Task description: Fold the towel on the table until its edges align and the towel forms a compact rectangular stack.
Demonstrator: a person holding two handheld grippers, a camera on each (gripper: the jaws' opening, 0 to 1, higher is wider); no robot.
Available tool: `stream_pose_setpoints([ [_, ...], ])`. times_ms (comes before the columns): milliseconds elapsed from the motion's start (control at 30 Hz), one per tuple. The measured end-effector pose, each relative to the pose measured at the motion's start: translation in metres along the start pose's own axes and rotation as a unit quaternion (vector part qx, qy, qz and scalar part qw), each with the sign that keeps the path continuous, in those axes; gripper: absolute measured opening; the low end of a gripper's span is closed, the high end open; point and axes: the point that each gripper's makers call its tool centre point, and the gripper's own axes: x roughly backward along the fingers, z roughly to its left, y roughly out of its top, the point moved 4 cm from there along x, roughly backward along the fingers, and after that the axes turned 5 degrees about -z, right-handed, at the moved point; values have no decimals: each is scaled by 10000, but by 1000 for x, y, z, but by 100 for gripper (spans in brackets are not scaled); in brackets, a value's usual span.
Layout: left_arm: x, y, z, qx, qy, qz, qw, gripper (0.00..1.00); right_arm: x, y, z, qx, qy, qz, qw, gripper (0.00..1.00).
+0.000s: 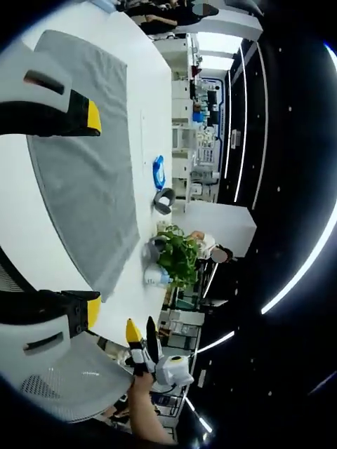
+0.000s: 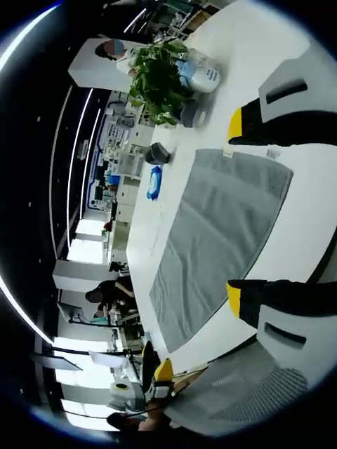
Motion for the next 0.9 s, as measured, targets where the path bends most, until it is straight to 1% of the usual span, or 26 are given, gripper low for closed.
stream_pose_setpoints([
  [33,0,1,0,-59,23,-7,10000,94,-1,3,5,-34,134,-91,9999,78],
  [67,0,1,1,-121,60,-15,9999,94,-1,4,7,-40,183,-115,9998,79],
  [100,1,1,2,-169,103,-9,9998,94,-1,6,12,-7,319,-175,9993,79],
  [167,2,1,7,-172,288,-11,9994,94,-1,7,18,89,510,-161,9985,78],
  [233,3,1,10,-194,388,-8,9991,95,0,11,23,118,688,-275,9972,77],
  [267,3,2,11,-234,422,-13,9988,95,0,11,24,104,715,-302,9969,76],
  [367,4,1,13,-557,561,92,9968,95,0,8,21,51,723,-251,9971,72],
  [467,6,2,19,-787,800,167,9935,95,0,5,14,-97,682,-211,9974,70],
  [500,8,2,22,-837,914,185,9921,95,1,4,13,-123,679,-217,9974,69],
  [533,8,1,23,-822,962,189,9918,95,2,6,13,-202,711,-285,9969,68],
  [600,10,2,25,-859,1072,179,9904,95,2,9,14,-267,796,-396,9957,70],
  [667,11,3,25,-900,1138,191,9892,95,2,6,17,-192,814,-319,9960,71],
  [700,11,3,25,-910,1140,197,9891,95,3,6,16,-16,741,-293,9968,71],
  [767,11,1,26,-907,1111,262,9893,95,4,8,16,100,681,-370,9969,71],
  [833,9,-4,22,-864,993,393,9905,95,5,10,12,120,559,-432,9974,72],
  [900,7,-6,19,-835,885,469,9915,95,5,11,8,54,485,-468,9977,72],
])
